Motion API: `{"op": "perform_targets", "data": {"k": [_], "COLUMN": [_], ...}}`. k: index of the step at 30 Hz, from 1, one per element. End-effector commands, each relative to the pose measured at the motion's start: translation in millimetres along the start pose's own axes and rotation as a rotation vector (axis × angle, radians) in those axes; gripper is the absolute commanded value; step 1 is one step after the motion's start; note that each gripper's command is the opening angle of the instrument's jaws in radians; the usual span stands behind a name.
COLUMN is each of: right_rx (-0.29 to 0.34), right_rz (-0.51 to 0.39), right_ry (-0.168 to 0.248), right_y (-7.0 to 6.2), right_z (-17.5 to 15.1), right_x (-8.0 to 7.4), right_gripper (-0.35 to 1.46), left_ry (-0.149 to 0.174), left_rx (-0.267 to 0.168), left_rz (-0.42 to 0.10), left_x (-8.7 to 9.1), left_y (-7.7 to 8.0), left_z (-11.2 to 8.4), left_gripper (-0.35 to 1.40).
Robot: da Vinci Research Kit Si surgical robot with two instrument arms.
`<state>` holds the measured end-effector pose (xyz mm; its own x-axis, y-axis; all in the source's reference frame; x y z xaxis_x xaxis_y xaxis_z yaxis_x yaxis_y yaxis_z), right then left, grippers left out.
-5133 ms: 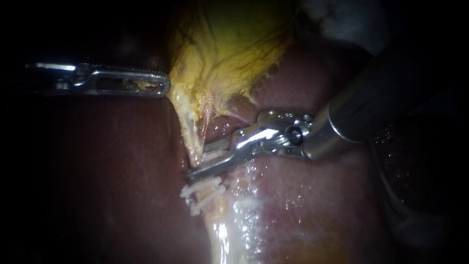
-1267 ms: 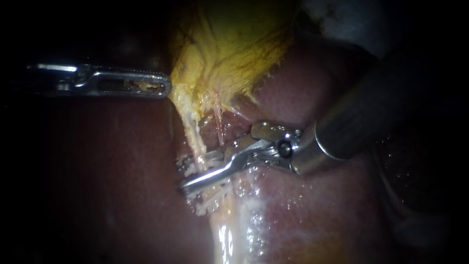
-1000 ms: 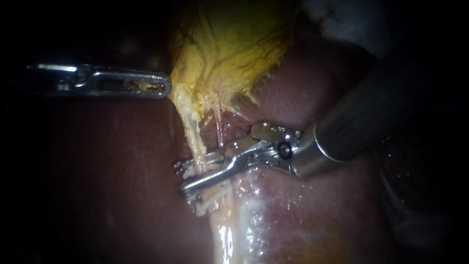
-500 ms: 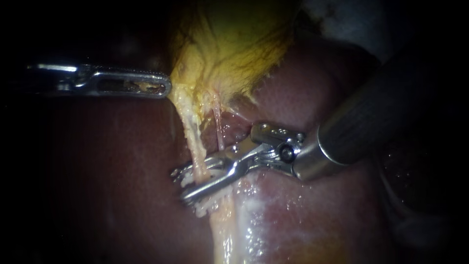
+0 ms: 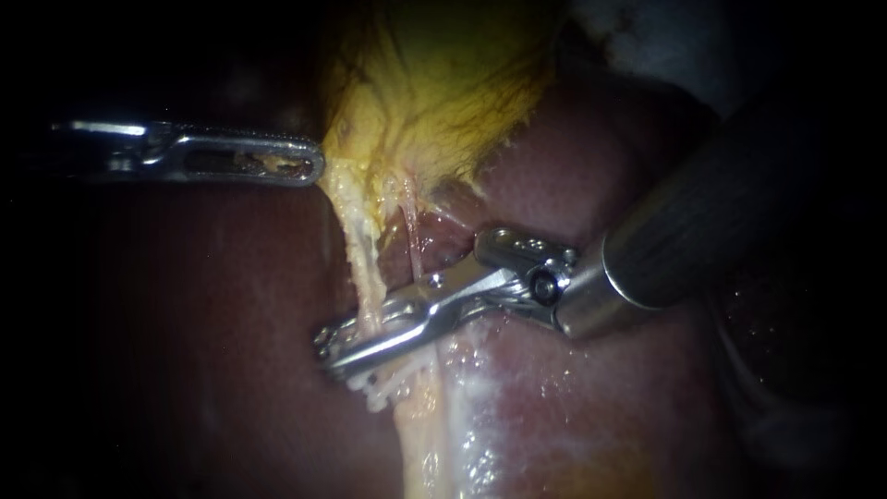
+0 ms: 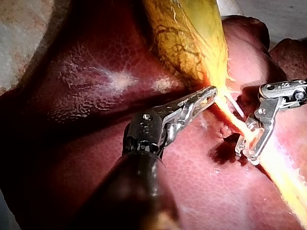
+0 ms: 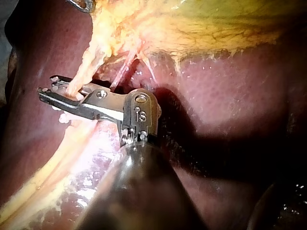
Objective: Clipping third clip left tube
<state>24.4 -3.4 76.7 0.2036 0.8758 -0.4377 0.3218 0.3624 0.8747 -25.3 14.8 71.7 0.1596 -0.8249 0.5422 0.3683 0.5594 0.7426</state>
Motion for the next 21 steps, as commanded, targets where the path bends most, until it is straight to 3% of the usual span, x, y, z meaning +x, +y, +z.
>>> {"op": "perform_targets", "data": {"k": [1,6,21], "right_rx": [0.000,0.000,-0.005], "right_rz": [-0.004,-0.004,-0.004], "right_ry": [0.000,0.000,-0.004], "right_y": [0.0,0.1,0.2], "right_z": [0.0,-0.1,-0.4], "right_x": [0.0,0.0,0.0], "right_gripper": [-0.12,-0.35,-0.35], "left_ry": [0.000,0.000,0.000], "left_rx": [0.001,0.001,0.001], "left_rz": [0.000,0.000,0.000], "left_x": [0.0,0.0,0.0], "left_y": [0.0,0.0,0.0], "left_z": [0.0,0.0,0.0], "left_gripper": [-0.35,-0.35,-0.35]}}
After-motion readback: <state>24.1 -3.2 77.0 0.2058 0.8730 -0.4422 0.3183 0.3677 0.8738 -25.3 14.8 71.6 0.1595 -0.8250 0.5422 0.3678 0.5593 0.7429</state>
